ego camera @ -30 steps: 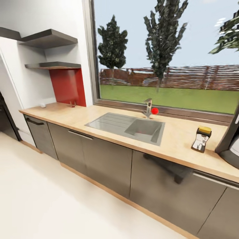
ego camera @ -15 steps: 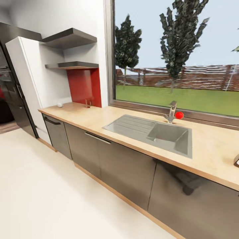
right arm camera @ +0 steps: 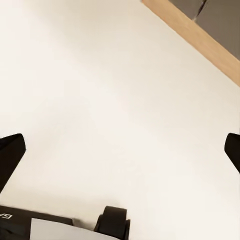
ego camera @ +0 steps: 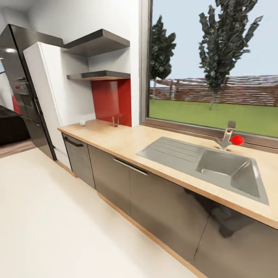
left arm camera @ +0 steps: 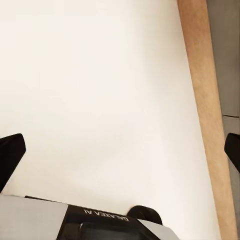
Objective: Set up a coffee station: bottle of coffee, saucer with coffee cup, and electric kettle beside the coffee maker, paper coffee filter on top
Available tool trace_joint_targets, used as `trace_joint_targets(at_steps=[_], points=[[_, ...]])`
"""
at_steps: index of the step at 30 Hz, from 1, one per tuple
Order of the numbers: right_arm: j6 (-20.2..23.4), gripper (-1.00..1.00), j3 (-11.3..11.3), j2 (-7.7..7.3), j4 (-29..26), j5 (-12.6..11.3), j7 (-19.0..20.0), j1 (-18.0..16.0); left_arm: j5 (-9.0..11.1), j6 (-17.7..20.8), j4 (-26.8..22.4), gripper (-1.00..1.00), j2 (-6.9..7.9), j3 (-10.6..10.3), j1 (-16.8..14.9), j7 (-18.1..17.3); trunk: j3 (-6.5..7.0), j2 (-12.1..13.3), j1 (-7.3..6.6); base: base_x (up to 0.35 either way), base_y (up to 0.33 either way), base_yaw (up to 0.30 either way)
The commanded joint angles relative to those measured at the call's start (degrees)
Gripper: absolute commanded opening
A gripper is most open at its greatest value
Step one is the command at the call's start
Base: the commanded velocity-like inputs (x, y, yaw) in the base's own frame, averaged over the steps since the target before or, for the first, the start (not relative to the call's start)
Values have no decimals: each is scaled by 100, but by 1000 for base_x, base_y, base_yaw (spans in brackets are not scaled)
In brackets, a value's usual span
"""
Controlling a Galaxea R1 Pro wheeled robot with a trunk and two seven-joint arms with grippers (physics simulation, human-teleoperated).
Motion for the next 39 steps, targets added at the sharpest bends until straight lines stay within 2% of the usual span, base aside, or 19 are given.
trace_joint_targets(at_steps=[1, 26, 39], points=[[-20, 100, -49, -1, 1, 56, 22, -3, 36, 59, -1, 100, 1, 11, -3, -18, -6, -3, 3, 251, 228, 268], [-17, 100, -49, -1, 1, 56, 23, -3, 36, 59, -1, 100, 1, 11, -3, -18, -6, -3, 3, 252, 228, 271], [-12, 100, -54, -10, 6, 54, 34, -3, 36, 59, -1, 100, 1, 11, -3, -18, -6, -3, 3, 260, 228, 62]])
